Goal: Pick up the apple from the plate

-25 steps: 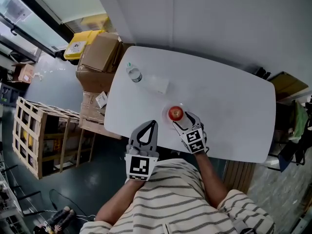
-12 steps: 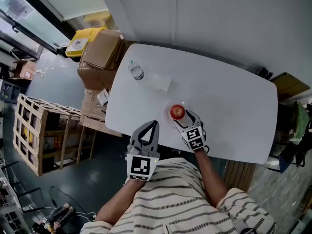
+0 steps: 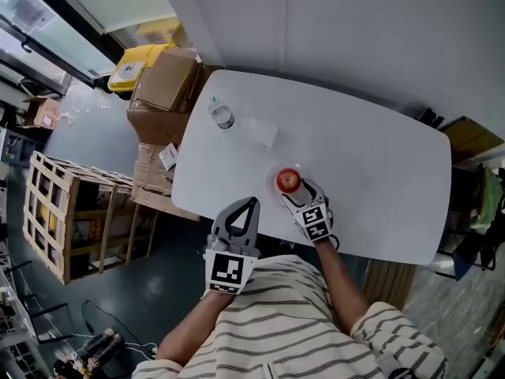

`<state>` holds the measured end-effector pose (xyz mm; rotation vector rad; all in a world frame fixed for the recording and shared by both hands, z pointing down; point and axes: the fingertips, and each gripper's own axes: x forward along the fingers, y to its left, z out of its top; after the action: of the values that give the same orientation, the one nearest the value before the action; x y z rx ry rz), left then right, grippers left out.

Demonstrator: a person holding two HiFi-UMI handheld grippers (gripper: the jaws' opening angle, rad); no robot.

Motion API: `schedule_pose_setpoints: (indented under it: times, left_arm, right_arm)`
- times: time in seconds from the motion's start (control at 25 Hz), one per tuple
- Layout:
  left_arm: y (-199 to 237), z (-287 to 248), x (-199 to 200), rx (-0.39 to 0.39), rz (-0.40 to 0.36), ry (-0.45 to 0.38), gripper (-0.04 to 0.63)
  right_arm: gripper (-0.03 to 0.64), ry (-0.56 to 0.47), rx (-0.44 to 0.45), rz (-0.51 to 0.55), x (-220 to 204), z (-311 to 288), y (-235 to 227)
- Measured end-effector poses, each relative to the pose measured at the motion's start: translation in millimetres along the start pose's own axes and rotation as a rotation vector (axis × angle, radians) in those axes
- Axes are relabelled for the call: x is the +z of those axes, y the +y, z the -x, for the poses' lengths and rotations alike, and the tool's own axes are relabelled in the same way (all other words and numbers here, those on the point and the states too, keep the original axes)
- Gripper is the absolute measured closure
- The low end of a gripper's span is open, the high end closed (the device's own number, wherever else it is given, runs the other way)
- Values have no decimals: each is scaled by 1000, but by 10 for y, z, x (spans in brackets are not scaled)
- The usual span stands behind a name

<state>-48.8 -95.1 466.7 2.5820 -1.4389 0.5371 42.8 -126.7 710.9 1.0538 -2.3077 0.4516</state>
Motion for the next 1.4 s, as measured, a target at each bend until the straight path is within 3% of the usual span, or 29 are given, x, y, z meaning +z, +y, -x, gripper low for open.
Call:
schedule_pose_setpoints:
  times: [0.8, 1.4]
  left_arm:
    - [6, -50, -124, -12, 26, 41, 592]
    - [19, -96, -137, -28, 38, 38, 592]
  right_arm:
    - [284, -59, -6, -21, -37, -179, -64]
    - [284, -41, 1, -49, -27, -125, -74]
